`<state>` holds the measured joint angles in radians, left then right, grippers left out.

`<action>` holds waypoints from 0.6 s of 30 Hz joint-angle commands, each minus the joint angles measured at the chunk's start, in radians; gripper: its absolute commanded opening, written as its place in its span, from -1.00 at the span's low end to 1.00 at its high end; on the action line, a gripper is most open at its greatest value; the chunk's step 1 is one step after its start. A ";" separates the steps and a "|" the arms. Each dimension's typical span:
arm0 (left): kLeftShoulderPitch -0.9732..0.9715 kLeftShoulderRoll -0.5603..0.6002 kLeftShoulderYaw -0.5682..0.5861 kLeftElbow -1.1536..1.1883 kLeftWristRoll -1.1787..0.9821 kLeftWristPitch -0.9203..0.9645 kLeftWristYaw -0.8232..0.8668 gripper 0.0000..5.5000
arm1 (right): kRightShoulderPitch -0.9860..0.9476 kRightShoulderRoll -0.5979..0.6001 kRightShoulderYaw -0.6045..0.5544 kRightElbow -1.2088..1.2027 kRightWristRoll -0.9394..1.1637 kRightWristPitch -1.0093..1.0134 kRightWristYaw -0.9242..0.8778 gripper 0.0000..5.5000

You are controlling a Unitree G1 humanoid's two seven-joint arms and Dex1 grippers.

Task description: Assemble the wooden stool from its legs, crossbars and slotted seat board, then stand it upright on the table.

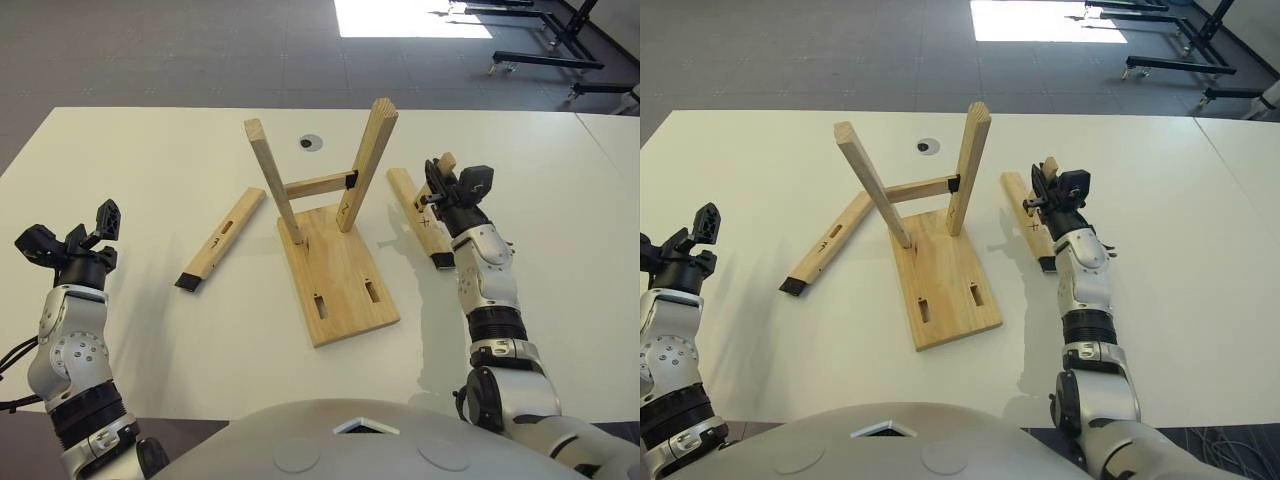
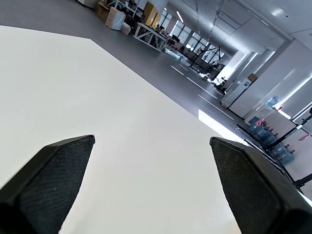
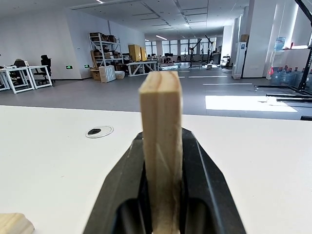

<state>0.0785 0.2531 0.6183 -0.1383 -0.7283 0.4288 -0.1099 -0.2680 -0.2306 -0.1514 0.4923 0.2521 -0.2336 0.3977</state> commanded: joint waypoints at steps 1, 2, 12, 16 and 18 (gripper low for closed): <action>0.003 0.005 -0.012 0.014 0.017 -0.006 -0.007 0.58 | 0.092 0.006 0.009 0.098 -0.037 0.037 -0.016 -0.85; 0.000 0.006 -0.015 0.016 0.019 -0.006 -0.008 0.58 | 0.089 0.007 0.008 0.104 -0.035 0.037 -0.017 -0.85; -0.015 0.008 -0.027 0.021 0.026 -0.004 -0.009 0.58 | 0.082 0.021 0.000 0.105 -0.025 0.042 -0.021 -0.85; -0.011 0.009 -0.027 0.010 0.025 0.001 -0.001 0.58 | 0.080 0.024 0.003 0.110 -0.029 0.038 -0.022 -0.85; -0.007 0.008 -0.028 0.002 0.024 0.004 0.002 0.58 | 0.085 0.022 0.005 0.111 -0.033 0.034 -0.021 -0.85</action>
<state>0.0729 0.2532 0.5958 -0.1159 -0.7088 0.4249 -0.1158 -0.2648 -0.2217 -0.1577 0.5101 0.2490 -0.2707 0.3970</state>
